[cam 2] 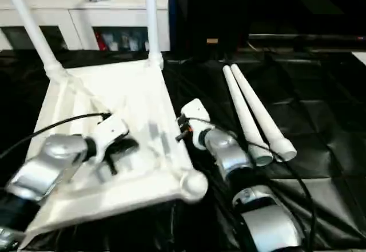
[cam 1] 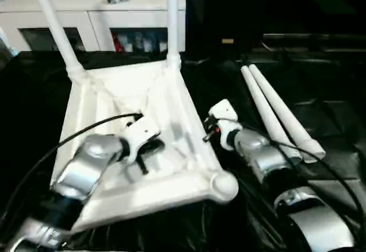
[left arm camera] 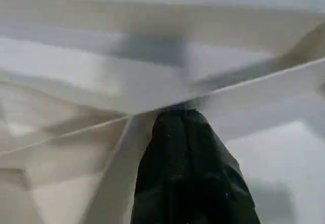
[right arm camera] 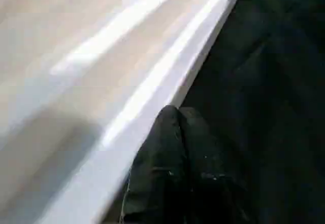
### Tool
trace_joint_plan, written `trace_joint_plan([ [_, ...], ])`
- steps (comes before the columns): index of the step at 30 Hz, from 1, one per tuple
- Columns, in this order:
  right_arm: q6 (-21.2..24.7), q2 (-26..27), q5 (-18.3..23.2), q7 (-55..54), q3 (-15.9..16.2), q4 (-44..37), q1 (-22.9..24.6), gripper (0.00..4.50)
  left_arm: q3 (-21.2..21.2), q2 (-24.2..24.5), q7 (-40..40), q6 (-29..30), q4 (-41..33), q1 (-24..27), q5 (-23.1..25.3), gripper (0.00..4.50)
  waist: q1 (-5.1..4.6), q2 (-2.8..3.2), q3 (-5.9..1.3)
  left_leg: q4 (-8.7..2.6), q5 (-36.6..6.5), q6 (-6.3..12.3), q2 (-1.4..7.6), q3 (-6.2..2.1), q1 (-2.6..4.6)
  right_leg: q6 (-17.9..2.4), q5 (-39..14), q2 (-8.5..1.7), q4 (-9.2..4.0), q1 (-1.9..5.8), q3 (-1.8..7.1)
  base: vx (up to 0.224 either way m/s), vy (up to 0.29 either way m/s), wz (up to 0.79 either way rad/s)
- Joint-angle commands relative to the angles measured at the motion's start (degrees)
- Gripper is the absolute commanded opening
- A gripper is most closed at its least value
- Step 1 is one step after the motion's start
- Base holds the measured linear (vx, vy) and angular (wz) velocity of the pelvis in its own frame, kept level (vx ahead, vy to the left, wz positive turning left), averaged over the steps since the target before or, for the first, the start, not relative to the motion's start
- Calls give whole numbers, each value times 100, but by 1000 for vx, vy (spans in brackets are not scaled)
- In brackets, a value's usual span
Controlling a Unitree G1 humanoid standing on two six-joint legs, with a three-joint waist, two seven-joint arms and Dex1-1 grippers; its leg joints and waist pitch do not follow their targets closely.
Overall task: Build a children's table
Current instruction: Rotate table base
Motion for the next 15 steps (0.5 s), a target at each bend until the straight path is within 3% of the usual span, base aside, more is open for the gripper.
trace_joint_plan([
  [1, 255, -107, 77, -64, -135, -378, -38, 4, 32, 8, 391, -327, 355, -250, 246, 0, 13, 72, -428, -395, -1530, -44, 89, -49, 88, -1062, -1423, -334, -440, 287, 193, 0, 0, 0],
  [8, 1143, -452, -33, -479, -354, -1068, -19, 4, 186, -32, 771, -562, 659, -428, 341, 0, 40, 103, -464, -366, -1277, -99, 90, -45, 84, -1200, -807, -332, -378, 317, 186, 0, 0, 0],
  [10, 1641, -542, 152, -544, -600, -1426, 72, 19, 264, 59, 657, -449, 409, -343, 272, 0, 42, 85, -462, -362, -1172, -51, 80, -41, 76, -1229, -670, -327, -365, 343, 192, 0, 0, 0],
  [12, 2150, -637, 286, -649, -807, -1836, 208, 37, 420, 140, 557, -353, 139, -244, 124, 21, 53, 124, -461, -357, -1122, -35, 89, -40, 83, -1255, -618, -334, -361, 333, 190, 0, 0, 0],
  [15, 2520, -756, 300, -716, -883, -2240, 367, 49, 622, 208, 288, -90, -332, -96, -235, 41, 70, 125, -457, -360, -1144, -85, 93, -34, 94, -1281, -645, -329, -360, 328, 186, 0, 0, 0],
])
